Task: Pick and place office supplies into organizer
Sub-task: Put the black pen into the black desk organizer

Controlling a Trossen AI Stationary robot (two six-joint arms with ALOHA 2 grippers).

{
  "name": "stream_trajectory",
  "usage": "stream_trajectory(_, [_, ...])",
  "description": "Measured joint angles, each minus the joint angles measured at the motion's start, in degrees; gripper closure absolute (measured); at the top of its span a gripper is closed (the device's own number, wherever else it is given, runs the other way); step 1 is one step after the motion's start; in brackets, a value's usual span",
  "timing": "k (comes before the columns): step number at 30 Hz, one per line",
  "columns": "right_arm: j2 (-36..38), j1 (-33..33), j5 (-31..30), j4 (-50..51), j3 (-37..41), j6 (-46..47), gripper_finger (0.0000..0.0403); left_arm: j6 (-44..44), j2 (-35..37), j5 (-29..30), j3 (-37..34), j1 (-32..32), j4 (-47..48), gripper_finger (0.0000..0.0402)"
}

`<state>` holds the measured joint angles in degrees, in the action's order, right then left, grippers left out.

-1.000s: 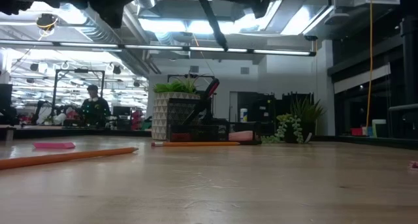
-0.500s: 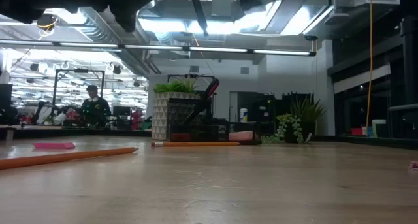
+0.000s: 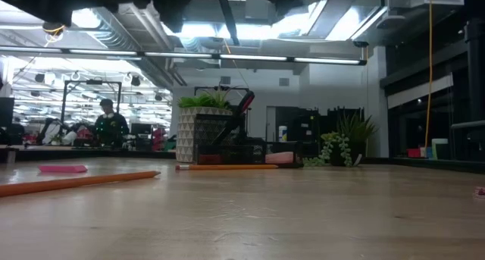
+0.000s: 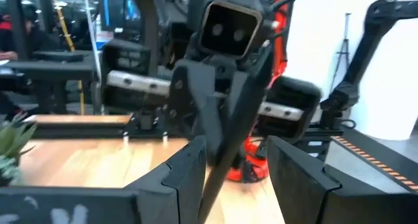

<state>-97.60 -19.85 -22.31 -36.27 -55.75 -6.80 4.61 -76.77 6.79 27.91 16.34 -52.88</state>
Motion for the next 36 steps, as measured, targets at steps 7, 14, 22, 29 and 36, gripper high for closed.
stream_trajectory(7, [0.00, -0.03, 0.07, 0.00, 0.00, -0.99, 0.0388, -1.56, -0.14, -0.96, 2.06, 0.00, -0.05, 0.0247])
stream_trajectory(14, [0.00, -0.03, 0.02, -0.35, 0.00, -0.99, 0.0388, -1.89, -0.14, -0.60, 2.48, -0.15, 0.78, 0.0266])
stream_trajectory(22, [0.00, -0.03, -0.04, -1.30, 0.00, -0.88, 0.0388, -5.27, -0.14, -0.32, 2.48, -0.15, 0.72, 0.0355])
stream_trajectory(29, [0.00, -0.03, -0.07, -1.29, 0.00, -0.65, 0.0390, -7.08, -0.14, -0.22, 2.48, -0.13, 0.61, 0.0376])
stream_trajectory(36, [0.00, -0.03, -0.04, -1.25, 0.00, 3.32, 0.0339, -8.62, -0.07, 0.20, 2.48, -0.14, 0.45, 0.0376])
